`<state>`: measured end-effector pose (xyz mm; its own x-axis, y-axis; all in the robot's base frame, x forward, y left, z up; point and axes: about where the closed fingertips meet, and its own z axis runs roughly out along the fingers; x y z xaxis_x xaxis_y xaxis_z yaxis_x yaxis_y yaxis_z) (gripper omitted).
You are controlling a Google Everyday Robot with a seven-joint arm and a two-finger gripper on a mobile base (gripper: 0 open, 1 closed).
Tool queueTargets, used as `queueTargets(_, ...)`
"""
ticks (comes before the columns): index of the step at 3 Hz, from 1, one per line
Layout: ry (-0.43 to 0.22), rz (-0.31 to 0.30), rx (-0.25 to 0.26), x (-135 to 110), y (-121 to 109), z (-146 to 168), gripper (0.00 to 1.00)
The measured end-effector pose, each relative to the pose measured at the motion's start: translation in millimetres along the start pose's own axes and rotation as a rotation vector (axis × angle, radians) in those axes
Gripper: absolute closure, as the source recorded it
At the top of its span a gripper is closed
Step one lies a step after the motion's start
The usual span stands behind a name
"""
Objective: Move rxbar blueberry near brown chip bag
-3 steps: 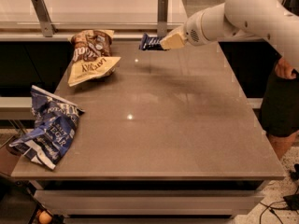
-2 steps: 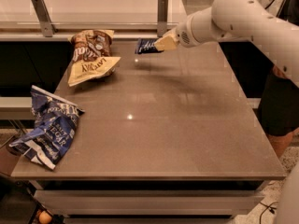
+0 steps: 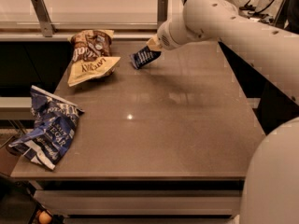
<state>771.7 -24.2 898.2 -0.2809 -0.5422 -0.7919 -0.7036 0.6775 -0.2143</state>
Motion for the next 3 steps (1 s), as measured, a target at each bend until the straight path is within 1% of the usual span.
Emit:
queueTargets(1,0.026,-0.003,-0.023,-3.9,13.0,20.3,1.00)
queueTargets(3,0.023,-0.037,-0.090,-11.5,25.0,43.3,1.00)
